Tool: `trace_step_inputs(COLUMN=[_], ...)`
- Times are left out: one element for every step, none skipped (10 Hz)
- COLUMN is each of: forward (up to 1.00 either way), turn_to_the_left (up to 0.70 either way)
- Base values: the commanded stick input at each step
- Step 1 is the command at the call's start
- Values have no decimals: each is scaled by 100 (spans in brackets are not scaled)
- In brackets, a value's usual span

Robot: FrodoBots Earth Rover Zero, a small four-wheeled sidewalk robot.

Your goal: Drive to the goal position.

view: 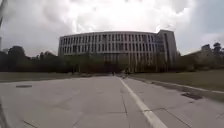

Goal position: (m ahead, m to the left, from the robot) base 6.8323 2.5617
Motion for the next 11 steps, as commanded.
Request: trace_step_inputs(forward=[70, 70, 70, 70, 70, 70, 70, 70, 70, 70, 70], turn_to_the_left=[0, 0, 0, 0, 0, 0, 0, 0, 0, 0, 0])
